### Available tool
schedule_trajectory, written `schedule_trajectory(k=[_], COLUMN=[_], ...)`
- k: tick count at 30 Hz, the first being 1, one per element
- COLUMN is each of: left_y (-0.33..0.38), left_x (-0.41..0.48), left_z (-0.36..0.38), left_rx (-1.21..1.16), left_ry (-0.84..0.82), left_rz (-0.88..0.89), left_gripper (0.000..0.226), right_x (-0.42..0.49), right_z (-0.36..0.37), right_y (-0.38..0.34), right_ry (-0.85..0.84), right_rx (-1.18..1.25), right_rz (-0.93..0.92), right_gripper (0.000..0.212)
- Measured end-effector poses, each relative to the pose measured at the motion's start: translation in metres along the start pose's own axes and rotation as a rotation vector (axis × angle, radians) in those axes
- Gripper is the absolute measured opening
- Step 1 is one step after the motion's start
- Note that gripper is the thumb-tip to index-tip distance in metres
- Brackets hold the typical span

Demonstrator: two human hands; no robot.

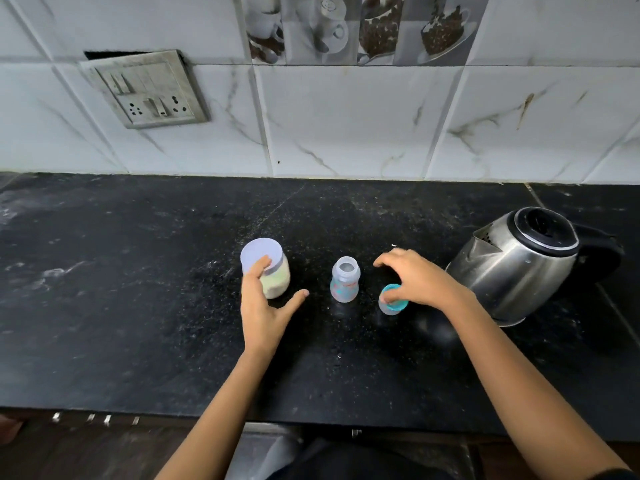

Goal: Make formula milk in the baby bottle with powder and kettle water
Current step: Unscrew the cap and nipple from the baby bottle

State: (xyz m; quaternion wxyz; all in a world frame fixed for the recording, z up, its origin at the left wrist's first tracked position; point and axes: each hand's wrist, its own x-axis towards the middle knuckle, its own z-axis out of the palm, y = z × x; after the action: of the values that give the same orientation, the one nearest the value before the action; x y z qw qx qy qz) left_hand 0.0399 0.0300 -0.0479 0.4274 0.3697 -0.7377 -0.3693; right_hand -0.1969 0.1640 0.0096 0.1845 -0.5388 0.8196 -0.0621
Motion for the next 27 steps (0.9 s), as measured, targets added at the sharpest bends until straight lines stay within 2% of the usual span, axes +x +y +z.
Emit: schedule_trajectory(k=[4, 7, 10, 13, 18, 20, 23, 27], left_y=[-0.020, -0.038, -0.047, -0.049, -0.051, -0.054, -0.059, -0.061], left_x=[0.020, 0.037, 0.053, 0.062, 0.071, 0.072, 0.076, 0.075], left_z=[-0.020, -0.031, -0.033, -0.031, -0.030, -0.030, -0.031, -0.029], left_rx=[-0.023, -0.022, -0.035, -0.061, -0.156, -0.148, -0.153, -0.158], left_ry=[0.029, -0.081, -0.235, -0.355, -0.361, -0.356, -0.374, -0.345], left_rz=[-0.070, -0.153, -0.202, -0.216, -0.253, -0.264, -0.293, -0.317], left_gripper=[0.093, 0.106, 0.113, 0.106, 0.088, 0.083, 0.081, 0.083], right_x=[0.016, 0.041, 0.069, 0.091, 0.110, 0.113, 0.117, 0.118], right_z=[-0.019, -0.013, 0.003, 0.016, 0.033, 0.037, 0.040, 0.033], right_y=[-0.049, -0.104, -0.149, -0.178, -0.193, -0.194, -0.190, -0.181], right_ry=[0.250, 0.268, 0.184, 0.107, 0.145, 0.186, 0.218, 0.197], right_rx=[0.261, 0.324, 0.186, -0.032, -0.251, -0.266, -0.189, -0.147], right_rz=[-0.145, -0.197, -0.150, -0.073, -0.045, -0.052, -0.100, -0.189], right_gripper=[0.043, 0.049, 0.072, 0.085, 0.091, 0.086, 0.068, 0.050])
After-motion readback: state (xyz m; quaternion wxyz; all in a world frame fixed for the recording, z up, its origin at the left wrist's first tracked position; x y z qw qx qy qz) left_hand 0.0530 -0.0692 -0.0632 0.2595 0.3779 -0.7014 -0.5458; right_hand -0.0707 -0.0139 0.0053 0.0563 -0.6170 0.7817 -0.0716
